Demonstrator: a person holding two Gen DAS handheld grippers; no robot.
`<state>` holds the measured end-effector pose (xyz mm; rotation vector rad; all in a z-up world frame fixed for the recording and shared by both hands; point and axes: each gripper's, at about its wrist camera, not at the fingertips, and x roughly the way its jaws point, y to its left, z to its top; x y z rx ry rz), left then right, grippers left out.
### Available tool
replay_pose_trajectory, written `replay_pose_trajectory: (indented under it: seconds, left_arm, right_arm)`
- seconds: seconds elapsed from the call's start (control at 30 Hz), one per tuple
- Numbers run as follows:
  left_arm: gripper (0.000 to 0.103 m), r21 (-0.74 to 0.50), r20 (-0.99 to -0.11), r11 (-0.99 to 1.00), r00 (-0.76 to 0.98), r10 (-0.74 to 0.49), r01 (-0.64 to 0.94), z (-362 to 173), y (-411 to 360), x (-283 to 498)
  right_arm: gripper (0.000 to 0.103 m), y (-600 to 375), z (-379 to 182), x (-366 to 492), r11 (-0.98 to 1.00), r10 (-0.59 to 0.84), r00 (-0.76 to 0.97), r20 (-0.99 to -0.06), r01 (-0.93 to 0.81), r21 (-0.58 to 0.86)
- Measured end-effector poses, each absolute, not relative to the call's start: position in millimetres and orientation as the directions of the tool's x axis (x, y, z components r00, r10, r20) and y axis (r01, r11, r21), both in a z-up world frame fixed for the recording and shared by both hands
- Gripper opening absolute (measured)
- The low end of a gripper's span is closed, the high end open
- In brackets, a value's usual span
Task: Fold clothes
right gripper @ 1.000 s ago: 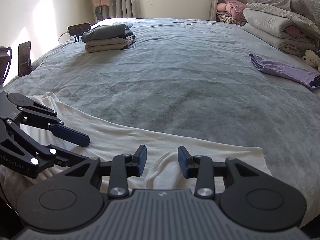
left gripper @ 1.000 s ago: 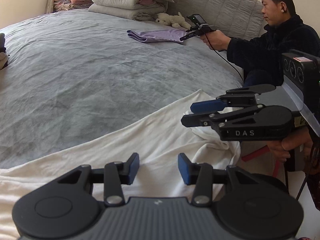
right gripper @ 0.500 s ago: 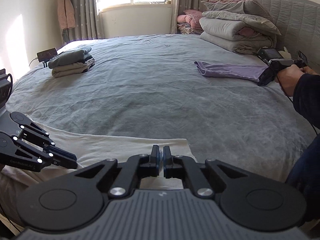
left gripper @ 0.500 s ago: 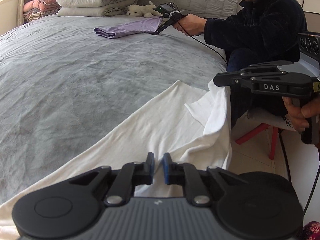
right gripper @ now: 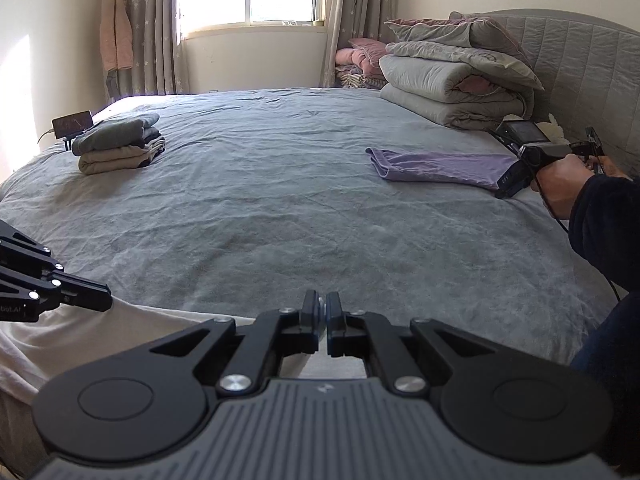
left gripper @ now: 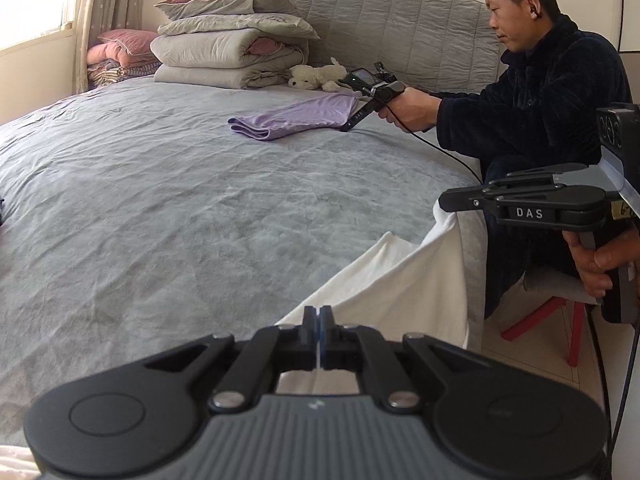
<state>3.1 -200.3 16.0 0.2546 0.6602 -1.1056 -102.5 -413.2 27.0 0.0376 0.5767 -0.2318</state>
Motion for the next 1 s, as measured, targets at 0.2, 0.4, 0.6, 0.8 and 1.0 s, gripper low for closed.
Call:
replay_pose_trajectory:
  seconds: [0.2,0.4,0.6,0.8,1.0]
  left_arm:
    - [0.001,-0.085,-0.650,0.535,0.360,-0.669,0.840,-1.2,-209.7,22.7]
    - [0.001,-0.073,-0.682,0.586,0.388,-0.620,0.807,-17.3,-212.1,30.9]
    - [0.007,-0.121,-0.673,0.589,0.370,-0.640,0.799,-10.6,-201.2,27.2]
    - [0.031,-0.175,-0.645,0.506,0.290,-0.707,0.845,2.6,-199.4,4.2]
    - [0.043,-0.166,-0.629,0.331,0.158,-0.761,0.929,4.5,-217.6,-34.9]
  right_arm:
    - [0.003,-421.7,6.7,-60.7,0.974,-0.195,0.781,-0.593,0.227,-0.021]
    - [0.005,-432.6,-3.7,-41.0,0.974,-0.122,0.790,-0.601,0.213,0.081]
    - [0.015,-445.2,5.1,-62.7,0.959,-0.089,0.793,-0.603,0.231,0.162]
    - [0.015,-450.8,-9.9,-91.0,0.951,-0.058,0.757,-0.651,0.241,0.195]
    - [0.015,-453.7,-20.8,-103.9,0.931,0.012,0.753,-0.658,0.232,0.282]
